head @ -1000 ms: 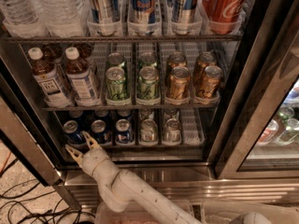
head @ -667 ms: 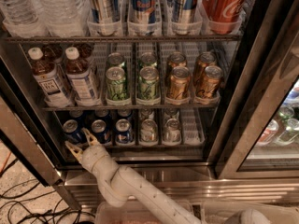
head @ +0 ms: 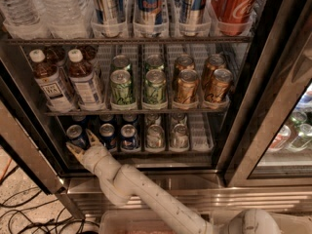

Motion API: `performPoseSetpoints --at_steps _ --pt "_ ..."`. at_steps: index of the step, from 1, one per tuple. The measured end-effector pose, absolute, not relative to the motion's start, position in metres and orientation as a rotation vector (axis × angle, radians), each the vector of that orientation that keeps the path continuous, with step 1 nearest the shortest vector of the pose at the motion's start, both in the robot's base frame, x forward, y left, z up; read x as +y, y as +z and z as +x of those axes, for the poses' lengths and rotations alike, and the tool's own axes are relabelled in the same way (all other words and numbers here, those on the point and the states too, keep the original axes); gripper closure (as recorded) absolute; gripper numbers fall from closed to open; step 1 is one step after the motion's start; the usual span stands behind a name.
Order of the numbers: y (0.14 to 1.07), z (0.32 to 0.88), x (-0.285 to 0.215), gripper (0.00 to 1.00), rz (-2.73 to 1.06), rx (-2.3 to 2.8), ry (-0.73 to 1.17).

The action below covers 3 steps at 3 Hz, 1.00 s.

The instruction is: Pick pepsi can from bottom shelf of fridge

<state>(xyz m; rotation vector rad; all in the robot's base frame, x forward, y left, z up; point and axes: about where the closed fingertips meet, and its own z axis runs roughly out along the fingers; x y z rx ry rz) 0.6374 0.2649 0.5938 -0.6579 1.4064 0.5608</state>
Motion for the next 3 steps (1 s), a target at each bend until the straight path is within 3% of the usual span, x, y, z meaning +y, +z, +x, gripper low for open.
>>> performPoseSetpoints --at_steps 1,3 --pt "0.5905 0.6431 0.2732 0.51 -0.674 1.418 0.577" --pt "0.5909 0.6429 0.2760 0.92 -0.683 1.420 0.584"
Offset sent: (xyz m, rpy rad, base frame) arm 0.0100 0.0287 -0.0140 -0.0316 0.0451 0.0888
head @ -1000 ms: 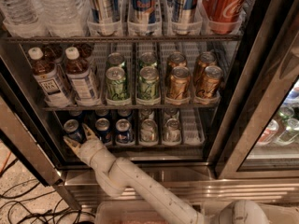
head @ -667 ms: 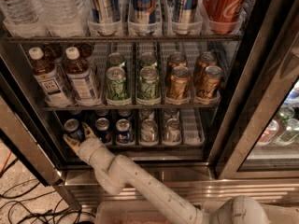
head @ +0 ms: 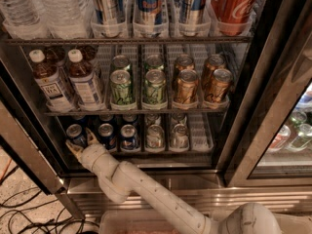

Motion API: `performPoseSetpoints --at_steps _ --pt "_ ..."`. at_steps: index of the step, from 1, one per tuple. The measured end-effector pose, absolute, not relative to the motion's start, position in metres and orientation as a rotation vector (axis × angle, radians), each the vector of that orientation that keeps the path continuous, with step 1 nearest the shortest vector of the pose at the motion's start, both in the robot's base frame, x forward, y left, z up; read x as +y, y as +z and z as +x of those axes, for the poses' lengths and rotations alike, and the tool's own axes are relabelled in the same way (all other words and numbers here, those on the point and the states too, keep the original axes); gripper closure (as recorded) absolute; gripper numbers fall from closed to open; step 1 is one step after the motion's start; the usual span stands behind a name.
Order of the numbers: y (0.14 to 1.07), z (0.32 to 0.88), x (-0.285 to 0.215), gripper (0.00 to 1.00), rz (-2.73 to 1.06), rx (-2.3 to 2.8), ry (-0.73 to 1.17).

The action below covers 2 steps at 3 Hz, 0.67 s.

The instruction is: Pick pepsi can from bottom shelf of fridge

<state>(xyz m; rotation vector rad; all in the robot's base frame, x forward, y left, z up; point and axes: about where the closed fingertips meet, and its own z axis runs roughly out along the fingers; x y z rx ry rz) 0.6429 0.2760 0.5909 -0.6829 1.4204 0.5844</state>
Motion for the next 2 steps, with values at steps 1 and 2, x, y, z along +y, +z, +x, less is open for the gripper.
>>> performPoseSetpoints --at_steps 1,2 --pt "0.591 0.643 0.276 1.00 -0.683 1.420 0.584" --pt "0.606 0.635 0.275 1.00 -0.699 1.378 0.579"
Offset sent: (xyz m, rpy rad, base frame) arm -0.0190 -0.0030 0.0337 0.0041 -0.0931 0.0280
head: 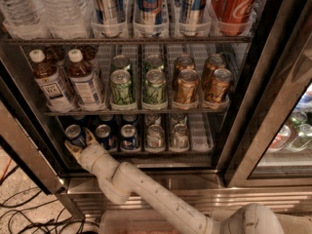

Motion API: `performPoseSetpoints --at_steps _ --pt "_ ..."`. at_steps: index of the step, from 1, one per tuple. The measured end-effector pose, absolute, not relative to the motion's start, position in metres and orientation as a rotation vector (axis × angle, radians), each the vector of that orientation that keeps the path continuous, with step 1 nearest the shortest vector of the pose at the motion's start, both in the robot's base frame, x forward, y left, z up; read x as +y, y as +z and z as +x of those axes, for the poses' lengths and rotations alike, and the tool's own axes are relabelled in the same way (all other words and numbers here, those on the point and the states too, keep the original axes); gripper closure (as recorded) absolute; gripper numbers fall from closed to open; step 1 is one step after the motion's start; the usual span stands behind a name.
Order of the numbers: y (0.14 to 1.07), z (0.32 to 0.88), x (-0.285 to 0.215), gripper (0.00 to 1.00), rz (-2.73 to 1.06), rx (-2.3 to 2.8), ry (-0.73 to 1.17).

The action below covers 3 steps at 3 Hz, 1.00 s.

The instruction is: Pick pepsi can from bottom shelf of fridge

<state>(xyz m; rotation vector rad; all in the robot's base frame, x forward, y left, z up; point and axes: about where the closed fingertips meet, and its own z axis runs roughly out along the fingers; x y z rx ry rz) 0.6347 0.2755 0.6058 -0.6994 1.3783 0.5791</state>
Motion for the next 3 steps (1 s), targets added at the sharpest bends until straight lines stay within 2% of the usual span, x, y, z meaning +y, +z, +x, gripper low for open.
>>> performPoseSetpoints --at_steps 3 --pt "0.675 0.578 0.272 1.00 -0.813 1.182 0.561"
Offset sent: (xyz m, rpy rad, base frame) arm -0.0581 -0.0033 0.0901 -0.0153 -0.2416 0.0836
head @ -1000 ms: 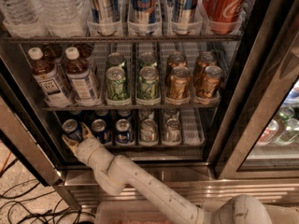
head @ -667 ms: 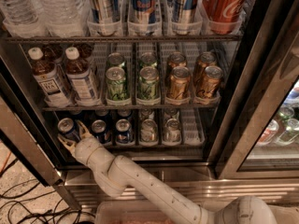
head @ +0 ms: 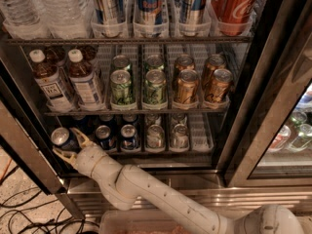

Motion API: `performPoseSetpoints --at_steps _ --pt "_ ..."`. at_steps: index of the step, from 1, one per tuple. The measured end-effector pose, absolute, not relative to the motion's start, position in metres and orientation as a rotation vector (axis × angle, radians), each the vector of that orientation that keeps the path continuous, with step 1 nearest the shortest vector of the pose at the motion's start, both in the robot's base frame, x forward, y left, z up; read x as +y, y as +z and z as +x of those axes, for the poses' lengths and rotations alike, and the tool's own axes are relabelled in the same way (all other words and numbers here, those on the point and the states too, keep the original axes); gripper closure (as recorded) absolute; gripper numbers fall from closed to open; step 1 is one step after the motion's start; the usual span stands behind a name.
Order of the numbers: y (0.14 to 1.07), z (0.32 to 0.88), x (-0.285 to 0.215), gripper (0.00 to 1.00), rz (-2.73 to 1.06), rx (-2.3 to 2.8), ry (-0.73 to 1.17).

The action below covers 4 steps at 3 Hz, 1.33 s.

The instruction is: Pick pepsi can from bottom shelf of fridge

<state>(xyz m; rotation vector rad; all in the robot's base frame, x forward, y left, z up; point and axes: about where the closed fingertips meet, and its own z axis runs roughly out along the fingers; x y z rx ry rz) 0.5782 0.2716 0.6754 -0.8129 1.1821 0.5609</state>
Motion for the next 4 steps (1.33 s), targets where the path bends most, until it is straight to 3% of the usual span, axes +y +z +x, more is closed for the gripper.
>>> performPoseSetpoints --at_steps 2,4 --pt "0.667 0.518 0.232 1.00 -0.909 1.191 0.704" --pt "0.681 0.457 0.155 1.00 -0.940 1.224 0.872"
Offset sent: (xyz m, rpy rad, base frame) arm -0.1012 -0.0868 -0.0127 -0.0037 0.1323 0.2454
